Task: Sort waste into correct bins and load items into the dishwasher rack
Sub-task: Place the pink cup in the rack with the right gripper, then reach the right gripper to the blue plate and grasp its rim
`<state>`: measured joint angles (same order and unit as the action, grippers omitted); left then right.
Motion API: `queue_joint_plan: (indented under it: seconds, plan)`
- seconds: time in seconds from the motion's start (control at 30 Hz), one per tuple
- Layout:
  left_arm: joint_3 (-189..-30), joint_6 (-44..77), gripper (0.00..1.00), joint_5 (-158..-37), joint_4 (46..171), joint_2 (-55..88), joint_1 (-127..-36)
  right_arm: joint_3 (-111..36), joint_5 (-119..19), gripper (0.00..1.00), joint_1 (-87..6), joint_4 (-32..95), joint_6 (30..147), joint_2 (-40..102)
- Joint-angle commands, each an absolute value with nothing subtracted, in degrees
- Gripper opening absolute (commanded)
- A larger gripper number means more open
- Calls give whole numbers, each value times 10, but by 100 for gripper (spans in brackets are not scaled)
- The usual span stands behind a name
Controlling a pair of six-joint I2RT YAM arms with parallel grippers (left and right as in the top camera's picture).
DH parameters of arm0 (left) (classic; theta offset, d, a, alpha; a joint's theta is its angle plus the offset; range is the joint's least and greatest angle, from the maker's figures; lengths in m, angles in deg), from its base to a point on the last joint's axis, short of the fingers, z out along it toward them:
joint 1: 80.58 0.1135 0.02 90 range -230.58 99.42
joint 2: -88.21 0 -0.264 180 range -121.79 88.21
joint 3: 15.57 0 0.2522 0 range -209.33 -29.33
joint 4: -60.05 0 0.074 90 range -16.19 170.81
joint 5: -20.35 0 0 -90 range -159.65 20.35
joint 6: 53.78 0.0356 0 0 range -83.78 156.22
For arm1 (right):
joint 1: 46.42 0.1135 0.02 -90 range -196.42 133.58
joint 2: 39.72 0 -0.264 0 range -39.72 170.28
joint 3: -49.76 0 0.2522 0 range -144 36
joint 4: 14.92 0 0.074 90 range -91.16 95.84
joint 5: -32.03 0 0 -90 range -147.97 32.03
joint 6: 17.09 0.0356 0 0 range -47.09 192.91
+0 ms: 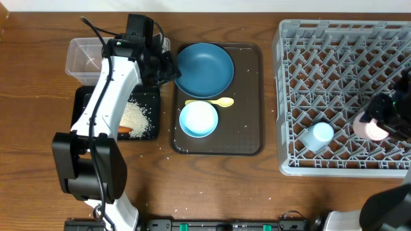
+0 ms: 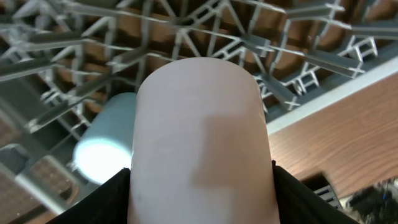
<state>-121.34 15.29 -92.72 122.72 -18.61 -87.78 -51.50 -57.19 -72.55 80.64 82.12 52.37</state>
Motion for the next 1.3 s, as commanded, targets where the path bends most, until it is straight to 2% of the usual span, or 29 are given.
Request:
queue_joint_plan:
  seconds: [0.0, 0.2, 0.4, 0.5, 0.57, 0.63, 0.73, 1.03, 1.27]
  plan:
    - [-1213, 161, 35, -894, 1228, -184, -879, -515, -569, 47, -746, 805, 819, 543]
    - [-1213, 161, 35, -880, 1228, -184, -879, -515, -564, 48, -740, 796, 814, 595]
    - [-1213, 161, 35, -880, 1229, -185, -879, -515, -562, 53, -733, 780, 815, 651]
    - [-1213, 161, 35, -880, 1229, -185, -879, -515, -546, 62, -733, 773, 814, 668]
    - [-1213, 161, 35, -880, 1229, -185, -879, -515, -545, 75, -733, 773, 814, 671]
    - [-1213, 161, 35, -880, 1229, -185, -879, -516, -545, 84, -733, 773, 814, 670]
    - [-1213, 161, 35, -880, 1229, -185, -879, -521, -538, 90, -733, 773, 814, 666]
    - [-1213, 180, 36, -880, 1233, -185, -879, -588, -485, 89, -706, 783, 783, 595]
    - [-1214, 189, 35, -880, 1248, -175, -879, -661, -429, 86, -596, 704, 805, 503]
